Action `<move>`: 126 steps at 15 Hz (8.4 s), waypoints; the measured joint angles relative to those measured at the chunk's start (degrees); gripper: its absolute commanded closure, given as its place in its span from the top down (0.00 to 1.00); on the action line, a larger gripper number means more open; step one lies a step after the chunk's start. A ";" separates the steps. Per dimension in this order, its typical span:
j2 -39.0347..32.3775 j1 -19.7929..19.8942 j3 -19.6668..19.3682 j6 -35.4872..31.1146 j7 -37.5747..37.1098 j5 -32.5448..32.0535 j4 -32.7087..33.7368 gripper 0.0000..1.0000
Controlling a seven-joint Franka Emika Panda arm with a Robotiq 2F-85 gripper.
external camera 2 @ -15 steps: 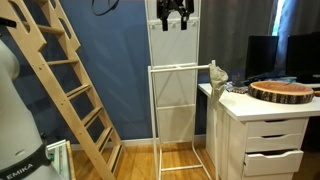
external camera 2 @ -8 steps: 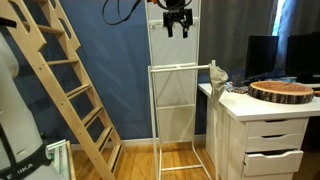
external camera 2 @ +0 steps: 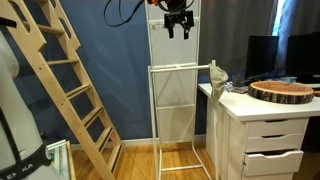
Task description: Pull the white clothes hanging rack slightly backwards
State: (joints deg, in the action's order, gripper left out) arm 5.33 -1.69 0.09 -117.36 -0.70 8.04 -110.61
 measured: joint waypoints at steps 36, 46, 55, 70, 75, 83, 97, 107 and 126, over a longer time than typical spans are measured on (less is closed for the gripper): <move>-31.79 0.25 3.32 -17.15 -6.50 27.72 17.23 0.83; -35.39 0.47 4.09 -17.20 -8.20 27.73 21.10 0.47; -36.89 0.66 4.38 -17.16 -10.77 27.73 22.65 0.06; -29.86 0.78 4.64 -20.86 -12.19 28.00 12.01 0.06; -25.25 0.77 4.70 -23.56 -13.75 28.58 5.13 0.06; -18.43 0.77 4.46 -26.02 -17.24 29.03 -4.41 0.06; -9.07 0.69 3.94 -30.11 -20.28 29.87 -17.04 0.06; -1.01 0.84 1.88 -29.78 -20.24 28.15 -19.27 0.98; 8.82 0.88 4.22 13.75 -20.47 -13.21 -6.22 1.00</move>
State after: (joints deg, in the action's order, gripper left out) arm 14.15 -0.81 4.31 -103.61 -21.17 -5.17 -116.83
